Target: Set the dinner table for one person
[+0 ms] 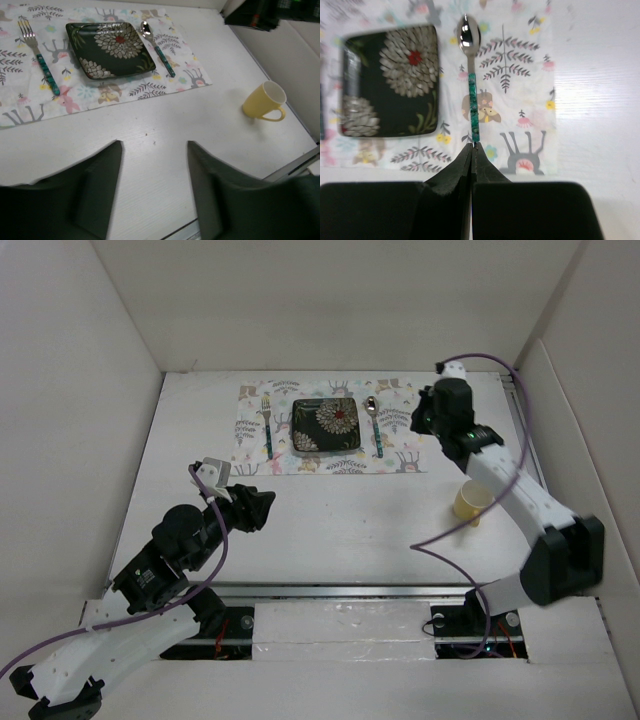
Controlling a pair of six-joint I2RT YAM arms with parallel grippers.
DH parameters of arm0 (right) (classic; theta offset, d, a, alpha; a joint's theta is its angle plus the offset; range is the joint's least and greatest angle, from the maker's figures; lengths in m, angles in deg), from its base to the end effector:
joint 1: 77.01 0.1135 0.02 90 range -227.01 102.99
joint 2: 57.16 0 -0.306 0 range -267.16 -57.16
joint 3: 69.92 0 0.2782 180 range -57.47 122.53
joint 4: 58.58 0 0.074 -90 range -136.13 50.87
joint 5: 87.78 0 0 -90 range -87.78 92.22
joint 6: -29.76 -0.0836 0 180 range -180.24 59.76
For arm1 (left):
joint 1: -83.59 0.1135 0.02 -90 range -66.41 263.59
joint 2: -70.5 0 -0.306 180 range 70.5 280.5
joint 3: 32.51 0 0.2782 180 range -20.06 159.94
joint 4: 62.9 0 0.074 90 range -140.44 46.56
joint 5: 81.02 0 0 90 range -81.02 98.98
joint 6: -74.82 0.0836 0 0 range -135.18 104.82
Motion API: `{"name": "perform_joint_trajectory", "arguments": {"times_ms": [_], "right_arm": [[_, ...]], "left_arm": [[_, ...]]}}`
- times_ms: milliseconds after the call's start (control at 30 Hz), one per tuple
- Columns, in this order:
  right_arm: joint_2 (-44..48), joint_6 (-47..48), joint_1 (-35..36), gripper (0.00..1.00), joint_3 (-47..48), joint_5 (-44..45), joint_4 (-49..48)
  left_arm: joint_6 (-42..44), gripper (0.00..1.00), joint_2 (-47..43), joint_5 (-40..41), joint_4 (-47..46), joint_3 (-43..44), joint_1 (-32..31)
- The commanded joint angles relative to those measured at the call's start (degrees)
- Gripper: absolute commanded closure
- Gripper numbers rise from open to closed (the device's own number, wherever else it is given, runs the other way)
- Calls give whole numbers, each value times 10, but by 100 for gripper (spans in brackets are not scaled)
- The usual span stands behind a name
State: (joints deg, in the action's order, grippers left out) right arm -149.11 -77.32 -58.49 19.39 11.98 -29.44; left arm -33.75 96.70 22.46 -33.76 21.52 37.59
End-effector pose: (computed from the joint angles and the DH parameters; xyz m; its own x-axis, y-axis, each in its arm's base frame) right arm 0.4229 0.1267 0.3241 -0.5292 0.1280 -0.8388 -0.0219 0.9862 0.1643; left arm 0.1159 -0.0920 0.3749 -0.1863 -0.2529 -0.9494 0.5046 0.8045 -0.3133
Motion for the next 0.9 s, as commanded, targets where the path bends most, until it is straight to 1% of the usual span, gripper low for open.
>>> {"name": "perform_joint_trajectory", "arguments": {"times_ms": [0, 33, 67, 100, 133, 167, 200, 233, 267, 300, 333, 400, 433, 500, 600, 633, 733, 800, 867], "right_arm": [[146, -29, -13, 100, -152, 87, -99], [174, -35, -13, 100, -182, 110, -95], [225, -44, -20, 100, -210, 123, -75], [249, -63, -20, 100, -253, 135, -62], [271, -73, -27, 89, -271, 163, -48], [312, -85, -27, 84, -283, 176, -30], [331, -91, -32, 74, -312, 189, -14], [348, -85, -38, 53, -325, 199, -17], [361, -81, -45, 47, -336, 200, -15], [373, -81, -52, 44, -339, 199, -4], [376, -84, -59, 41, -335, 201, 9], [377, -92, -71, 40, -330, 212, 46], [377, -87, -71, 40, -334, 214, 48], [373, -75, -87, 40, -340, 210, 46], [352, -58, -103, 40, -350, 176, 27], [335, -57, -110, 40, -353, 152, 20], [303, -48, -110, 40, -350, 125, -9], [268, -52, -110, 41, -338, 122, -9], [242, -51, -110, 43, -341, 124, -28]], "left_arm": [[3, 59, -16, -5, -22, -3, 1], [5, 69, -17, -7, -22, -4, 1], [5, 79, -17, -10, -22, -3, 1], [6, 92, -17, -19, -21, -3, 1], [6, 94, -16, -25, -24, -3, 1], [8, 94, -16, -24, -25, -3, 1], [7, 93, -13, -25, -26, -3, 1], [6, 89, -12, -24, -24, -2, 1], [6, 83, -12, -25, -24, -2, 1], [5, 70, -12, -29, -24, -3, 1], [5, 65, -13, -31, -24, -2, 1], [7, 55, -17, -30, -29, -4, 1], [6, 53, -16, -28, -27, -4, 1], [6, 52, -16, -31, -23, -3, 1], [7, 52, -18, -30, -28, -3, 1], [7, 52, -18, -31, -29, -4, 1], [7, 51, -16, -36, -26, -3, 1], [8, 51, -17, -35, -28, -3, 1], [7, 51, -15, -34, -25, -4, 1]]}}
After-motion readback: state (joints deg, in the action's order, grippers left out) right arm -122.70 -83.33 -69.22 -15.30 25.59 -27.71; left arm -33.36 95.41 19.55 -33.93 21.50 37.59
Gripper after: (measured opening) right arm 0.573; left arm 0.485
